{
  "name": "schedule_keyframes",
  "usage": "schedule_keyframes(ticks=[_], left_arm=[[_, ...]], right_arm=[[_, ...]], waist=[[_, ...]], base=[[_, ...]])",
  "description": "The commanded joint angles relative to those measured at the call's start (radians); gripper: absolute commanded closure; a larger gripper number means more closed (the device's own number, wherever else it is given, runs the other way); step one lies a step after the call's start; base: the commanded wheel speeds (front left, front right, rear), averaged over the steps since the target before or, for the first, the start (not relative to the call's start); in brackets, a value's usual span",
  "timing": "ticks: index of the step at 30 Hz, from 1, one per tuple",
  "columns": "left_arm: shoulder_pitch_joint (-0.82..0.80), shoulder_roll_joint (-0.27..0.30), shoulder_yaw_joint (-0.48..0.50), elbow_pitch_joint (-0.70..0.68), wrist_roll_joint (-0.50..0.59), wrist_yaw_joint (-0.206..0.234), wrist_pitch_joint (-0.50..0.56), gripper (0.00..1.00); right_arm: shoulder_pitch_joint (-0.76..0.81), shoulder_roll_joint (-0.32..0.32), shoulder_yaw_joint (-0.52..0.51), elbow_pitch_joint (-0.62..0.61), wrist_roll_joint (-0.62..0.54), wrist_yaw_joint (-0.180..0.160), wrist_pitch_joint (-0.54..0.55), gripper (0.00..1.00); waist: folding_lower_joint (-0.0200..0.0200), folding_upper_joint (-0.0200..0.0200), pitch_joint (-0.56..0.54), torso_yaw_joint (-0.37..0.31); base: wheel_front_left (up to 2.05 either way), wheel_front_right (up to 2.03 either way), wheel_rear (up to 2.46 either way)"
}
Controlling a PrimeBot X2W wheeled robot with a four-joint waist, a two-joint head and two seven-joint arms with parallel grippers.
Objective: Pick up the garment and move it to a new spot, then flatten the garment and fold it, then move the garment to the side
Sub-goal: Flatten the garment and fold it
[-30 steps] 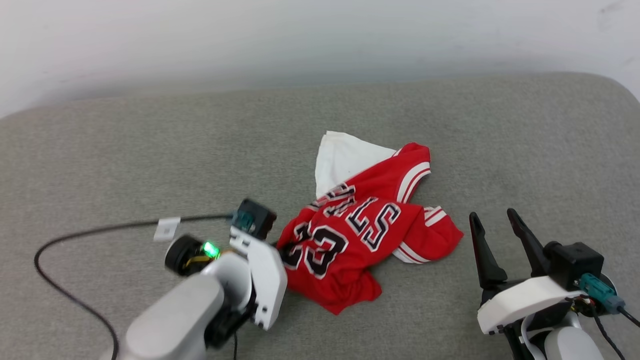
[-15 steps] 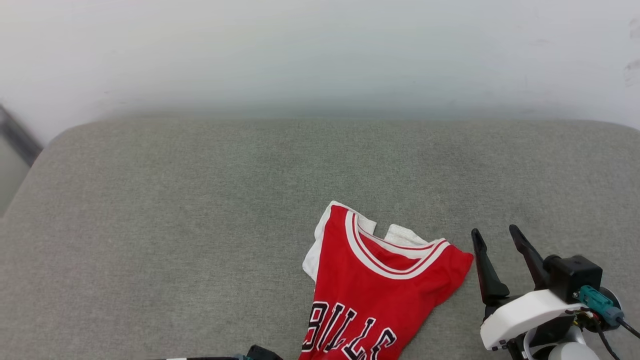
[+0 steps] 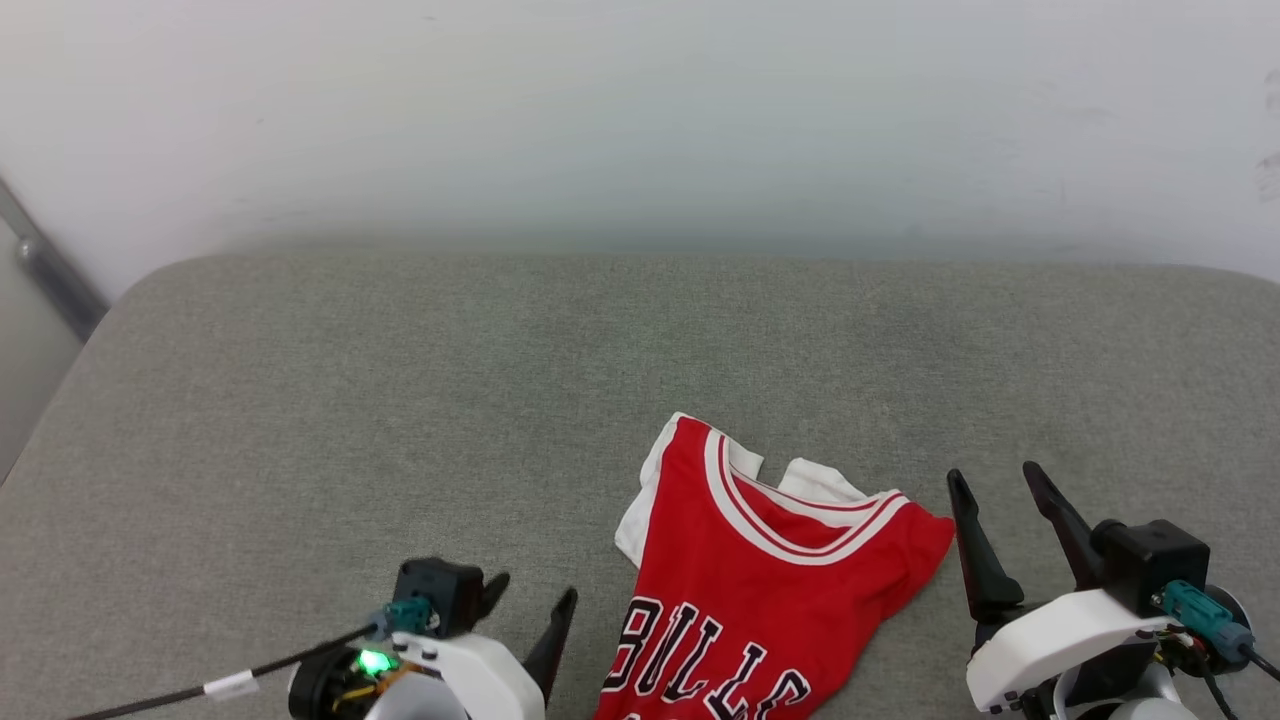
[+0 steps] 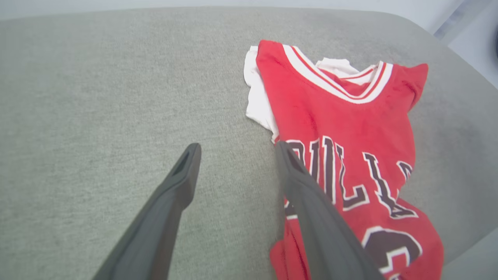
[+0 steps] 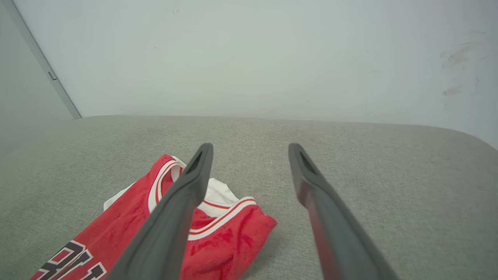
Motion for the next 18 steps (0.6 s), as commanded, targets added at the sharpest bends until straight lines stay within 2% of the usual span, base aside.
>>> schedule_keyframes(ticks=[1, 4, 7, 15, 18], left_arm=[[-0.035, 0.004, 0.014, 0.002, 0.014, 0.005, -0.013, 0.00], [-0.093, -0.005, 0.031, 0.026, 0.026, -0.004, -0.024, 0.00], [-0.160, -0.019, 0.023, 0.065, 0.029, -0.034, 0.008, 0.00], [-0.296, -0.058, -0.067, 0.211, -0.020, -0.160, 0.241, 0.00], [-0.328, -0.064, -0.093, 0.266, -0.022, -0.186, 0.304, 0.00]], right_arm=[[0.001, 0.001, -0.002, -0.007, 0.003, 0.000, 0.003, 0.00], [-0.007, 0.001, 0.000, -0.010, 0.006, 0.000, 0.005, 0.00], [-0.021, 0.001, 0.005, -0.015, 0.006, 0.000, 0.005, 0.00], [-0.056, 0.001, 0.021, -0.002, 0.017, 0.000, -0.004, 0.00], [-0.069, 0.001, 0.029, 0.003, 0.024, 0.000, -0.012, 0.00]], waist=[[0.0000, -0.0001, 0.003, -0.005], [0.0000, -0.0001, 0.013, -0.018], [0.0000, -0.0001, 0.038, -0.038], [0.0000, -0.0001, 0.115, -0.101], [0.0000, -0.0001, 0.140, -0.122]], base=[[0.00, 0.00, 0.00], [0.00, 0.00, 0.00], [0.00, 0.00, 0.00], [0.00, 0.00, 0.00], [0.00, 0.00, 0.00]])
